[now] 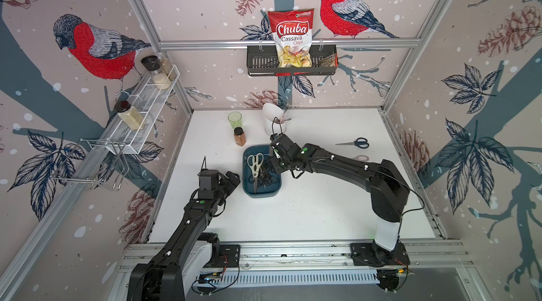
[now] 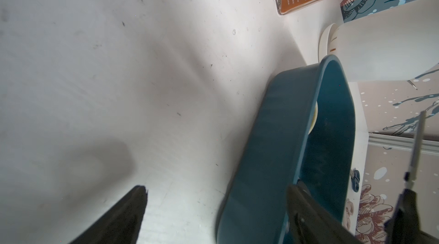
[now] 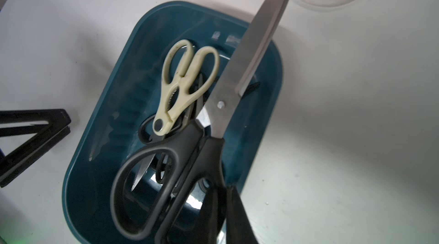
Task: Put the scissors into the storage box
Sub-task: Place the scissors in the storage box.
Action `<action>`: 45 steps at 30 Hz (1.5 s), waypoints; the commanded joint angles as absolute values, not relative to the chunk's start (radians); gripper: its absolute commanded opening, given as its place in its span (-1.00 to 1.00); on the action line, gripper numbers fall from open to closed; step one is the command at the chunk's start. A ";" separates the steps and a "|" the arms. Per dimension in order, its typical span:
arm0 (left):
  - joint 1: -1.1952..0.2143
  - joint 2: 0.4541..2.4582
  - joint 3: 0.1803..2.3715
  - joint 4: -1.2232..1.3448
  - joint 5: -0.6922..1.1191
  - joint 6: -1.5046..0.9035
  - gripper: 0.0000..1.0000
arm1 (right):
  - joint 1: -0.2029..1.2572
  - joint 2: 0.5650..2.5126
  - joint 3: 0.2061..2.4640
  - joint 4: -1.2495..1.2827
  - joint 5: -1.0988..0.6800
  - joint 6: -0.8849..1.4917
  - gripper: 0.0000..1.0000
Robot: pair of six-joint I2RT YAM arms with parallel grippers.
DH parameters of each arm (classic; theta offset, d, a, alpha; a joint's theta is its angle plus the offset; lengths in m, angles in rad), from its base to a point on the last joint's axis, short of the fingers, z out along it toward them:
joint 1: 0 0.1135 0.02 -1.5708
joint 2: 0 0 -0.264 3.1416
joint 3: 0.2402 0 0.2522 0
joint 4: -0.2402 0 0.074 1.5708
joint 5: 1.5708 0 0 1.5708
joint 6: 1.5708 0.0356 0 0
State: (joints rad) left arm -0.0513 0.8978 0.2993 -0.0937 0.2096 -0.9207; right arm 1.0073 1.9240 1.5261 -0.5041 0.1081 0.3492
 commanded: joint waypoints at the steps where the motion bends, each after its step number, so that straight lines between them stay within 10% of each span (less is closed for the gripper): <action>1: -0.045 0.899 0.297 -0.058 0.234 -0.919 0.90 | 1.054 1.991 1.587 -0.563 0.157 0.308 -1.00; 17: -0.040 0.865 0.311 -0.102 0.225 -0.892 0.90 | 1.097 2.200 1.779 -0.666 0.164 0.298 -0.95; 27: -0.038 0.867 0.336 -0.122 0.221 -0.876 0.90 | 1.095 2.187 1.779 -0.650 0.175 0.300 -0.51; 45: -0.059 0.932 0.596 -0.268 0.305 -0.691 0.88 | 0.772 1.747 1.275 -0.217 -0.151 0.524 -0.30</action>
State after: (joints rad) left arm -0.0467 0.9199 0.5644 -0.2436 0.2829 -0.7372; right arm 0.8421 1.7950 1.3540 -0.3386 0.0036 0.4343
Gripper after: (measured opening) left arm 0.943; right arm 0.347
